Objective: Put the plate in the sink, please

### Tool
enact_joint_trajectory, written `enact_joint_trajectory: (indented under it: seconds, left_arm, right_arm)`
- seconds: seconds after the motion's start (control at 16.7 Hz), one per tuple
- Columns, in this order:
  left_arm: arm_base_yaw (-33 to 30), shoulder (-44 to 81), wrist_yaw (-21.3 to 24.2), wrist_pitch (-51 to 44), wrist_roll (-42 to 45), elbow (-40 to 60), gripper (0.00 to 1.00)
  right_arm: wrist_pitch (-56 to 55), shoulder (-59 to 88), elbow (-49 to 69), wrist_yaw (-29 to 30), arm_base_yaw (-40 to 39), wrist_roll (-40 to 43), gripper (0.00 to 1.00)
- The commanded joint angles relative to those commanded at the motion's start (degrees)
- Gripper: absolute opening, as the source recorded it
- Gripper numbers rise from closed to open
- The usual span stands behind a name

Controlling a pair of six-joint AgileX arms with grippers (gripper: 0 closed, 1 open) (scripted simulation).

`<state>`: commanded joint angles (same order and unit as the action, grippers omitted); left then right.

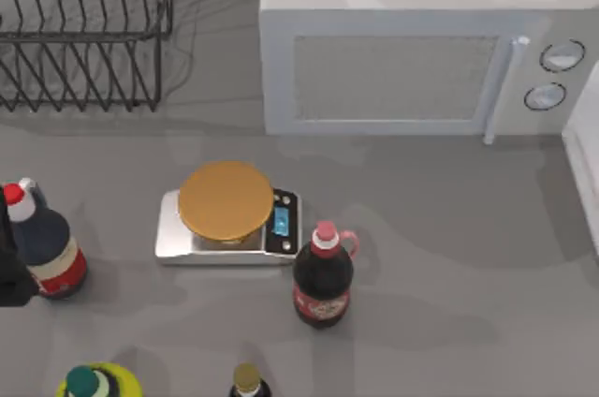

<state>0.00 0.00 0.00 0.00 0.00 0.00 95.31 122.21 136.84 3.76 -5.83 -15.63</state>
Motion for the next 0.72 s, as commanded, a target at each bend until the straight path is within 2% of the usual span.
enact_joint_trajectory:
  seconds: [0.36,0.54,0.72]
  left_arm:
    - [0.0,0.0,0.0,0.0,0.0,0.0,1.0]
    - [0.0,0.0,0.0,0.0,0.0,0.0,1.0]
    - [0.0,0.0,0.0,0.0,0.0,0.0,1.0]
  right_arm:
    - [3.0,24.3,22.0,-1.1,8.7,12.0,0.0]
    - [4.9,31.5,28.0,-2.7,10.3,17.4,0.0]
    - [5.5,33.2,29.6,-3.2,10.5,18.9,0.0]
